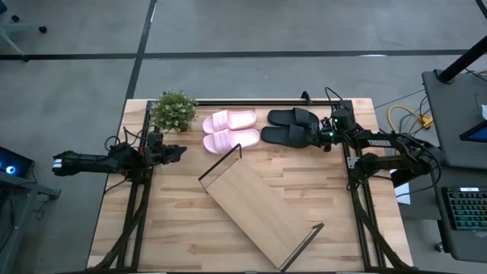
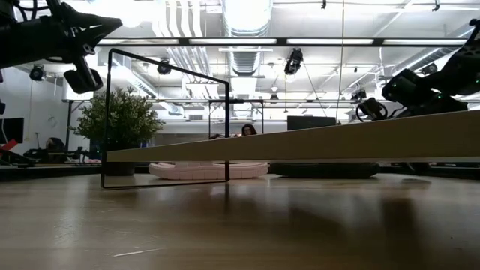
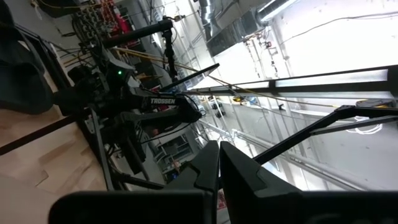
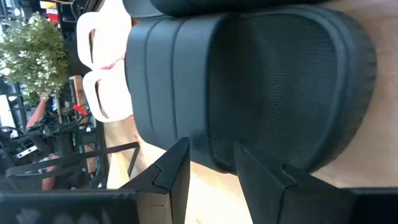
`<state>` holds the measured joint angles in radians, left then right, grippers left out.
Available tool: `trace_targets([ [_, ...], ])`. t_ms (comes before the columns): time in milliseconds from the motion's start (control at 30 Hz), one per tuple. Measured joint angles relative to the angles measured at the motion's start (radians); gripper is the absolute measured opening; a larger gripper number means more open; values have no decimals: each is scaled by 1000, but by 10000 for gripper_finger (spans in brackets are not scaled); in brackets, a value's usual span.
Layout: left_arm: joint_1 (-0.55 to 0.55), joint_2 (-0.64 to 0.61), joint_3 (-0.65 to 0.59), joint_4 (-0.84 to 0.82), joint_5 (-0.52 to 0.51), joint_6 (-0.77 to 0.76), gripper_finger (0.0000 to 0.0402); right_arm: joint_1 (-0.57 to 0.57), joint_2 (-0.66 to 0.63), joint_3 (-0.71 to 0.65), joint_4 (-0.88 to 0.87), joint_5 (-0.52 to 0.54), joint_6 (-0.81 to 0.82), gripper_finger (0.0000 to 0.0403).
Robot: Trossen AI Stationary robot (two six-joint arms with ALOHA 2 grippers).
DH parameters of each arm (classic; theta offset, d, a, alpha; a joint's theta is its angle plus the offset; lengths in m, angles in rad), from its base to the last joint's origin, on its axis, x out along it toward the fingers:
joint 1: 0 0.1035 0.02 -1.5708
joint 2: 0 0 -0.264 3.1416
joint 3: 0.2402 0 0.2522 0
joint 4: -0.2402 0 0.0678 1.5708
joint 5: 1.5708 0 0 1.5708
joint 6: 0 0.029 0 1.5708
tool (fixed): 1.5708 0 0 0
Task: Pick and place slides into the shelf
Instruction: Put the bottom black slipper on the shelf
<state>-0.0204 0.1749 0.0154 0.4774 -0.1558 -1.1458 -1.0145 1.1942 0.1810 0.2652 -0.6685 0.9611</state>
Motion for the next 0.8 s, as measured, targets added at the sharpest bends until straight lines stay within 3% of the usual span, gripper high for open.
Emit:
trace_targets([
  [400,0,0,-2,3,0,1,0,13,1,19,20,3,8,119],
  [800,0,1,-2,4,5,5,0,101,1,18,33,90,51,119],
])
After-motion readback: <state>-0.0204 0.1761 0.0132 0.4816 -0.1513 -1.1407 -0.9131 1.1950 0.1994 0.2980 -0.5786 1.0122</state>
